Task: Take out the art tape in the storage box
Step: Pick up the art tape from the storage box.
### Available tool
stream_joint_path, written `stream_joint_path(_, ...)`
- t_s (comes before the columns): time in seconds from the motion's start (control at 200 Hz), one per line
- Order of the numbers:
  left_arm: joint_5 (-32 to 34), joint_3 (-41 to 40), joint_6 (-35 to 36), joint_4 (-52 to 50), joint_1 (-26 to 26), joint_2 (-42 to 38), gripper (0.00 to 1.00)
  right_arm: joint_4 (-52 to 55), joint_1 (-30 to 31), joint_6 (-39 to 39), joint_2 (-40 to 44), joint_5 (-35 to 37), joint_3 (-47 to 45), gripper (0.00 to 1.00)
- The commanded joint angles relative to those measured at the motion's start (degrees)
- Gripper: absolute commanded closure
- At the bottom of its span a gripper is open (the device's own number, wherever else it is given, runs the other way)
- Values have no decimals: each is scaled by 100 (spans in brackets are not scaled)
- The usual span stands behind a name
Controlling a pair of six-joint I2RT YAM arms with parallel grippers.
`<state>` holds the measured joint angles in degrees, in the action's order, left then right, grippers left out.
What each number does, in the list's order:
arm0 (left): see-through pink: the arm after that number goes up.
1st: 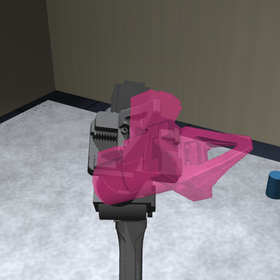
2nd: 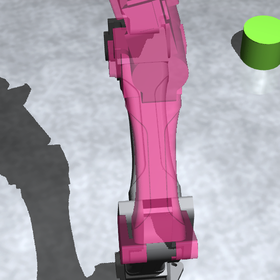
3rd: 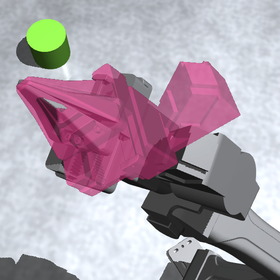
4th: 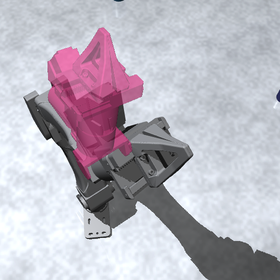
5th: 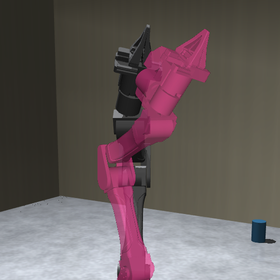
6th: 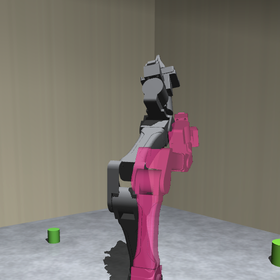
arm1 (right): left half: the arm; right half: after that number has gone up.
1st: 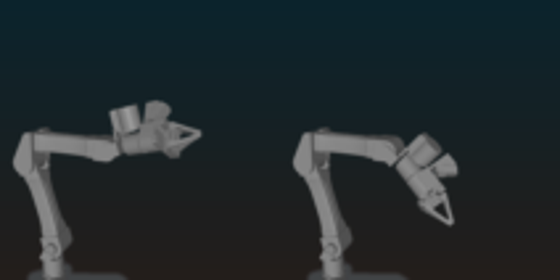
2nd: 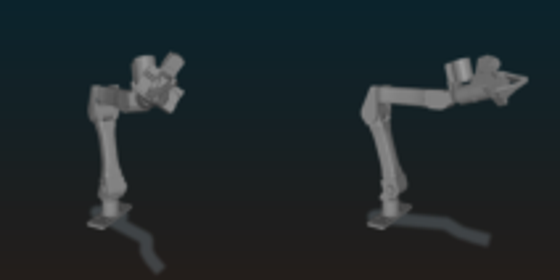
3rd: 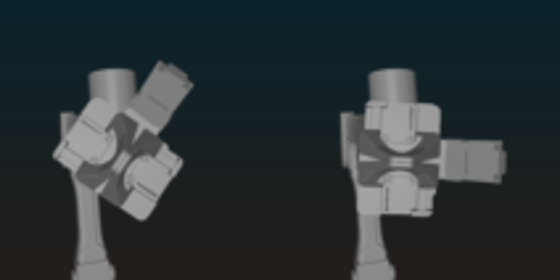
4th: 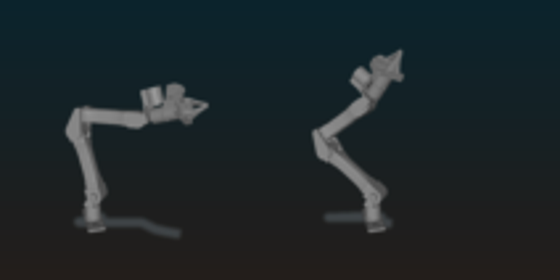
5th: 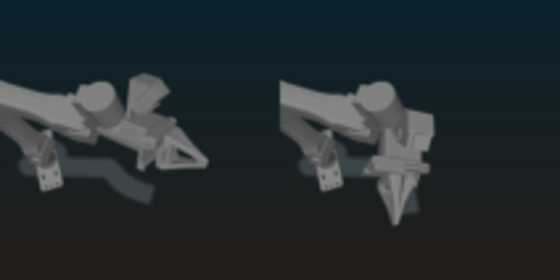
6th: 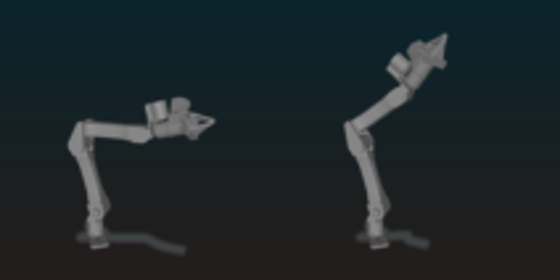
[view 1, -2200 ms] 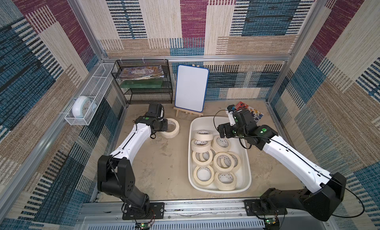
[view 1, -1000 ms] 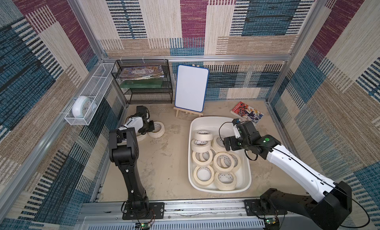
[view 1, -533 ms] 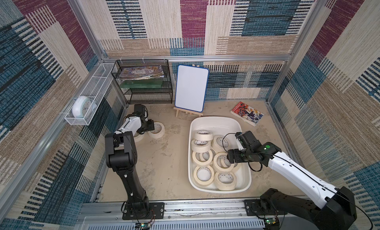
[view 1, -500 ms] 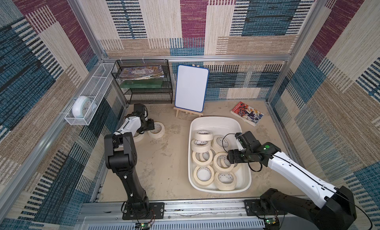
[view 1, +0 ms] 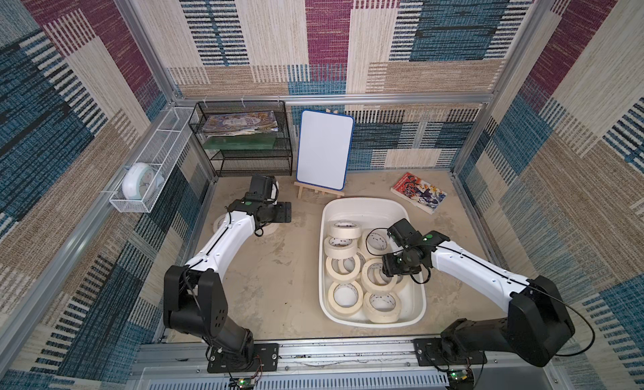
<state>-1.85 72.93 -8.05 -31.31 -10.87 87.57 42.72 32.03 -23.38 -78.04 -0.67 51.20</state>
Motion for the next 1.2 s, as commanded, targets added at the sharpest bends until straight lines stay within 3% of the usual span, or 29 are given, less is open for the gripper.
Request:
stream_joint_path(0.0,237,-143,-61,-26,-98,-315,13,-41,1,69,-59,9,18,47)
stream_joint_path(0.09,290,-266,-102,-16,-116,-524,13,-98,8,70,-108,-25,-39,64)
stream_joint_path(0.185,182,-350,-137,-22,-171,-697,13,-69,31,57,-96,54,-24,100)
stream_joint_path(0.401,337,-219,-99,-300,-655,-972,13,352,136,70,96,665,685,100)
stream_joint_path(0.621,177,56,-262,-458,-1360,-1089,13,409,360,247,-284,1033,1678,100)
stream_joint_path(0.926,290,659,-248,-633,-2656,-396,12,138,677,522,-1314,1120,2925,100)
stream_joint_path(1.197,279,865,-287,-485,-2967,317,12,2,851,418,-1434,1033,3159,100)
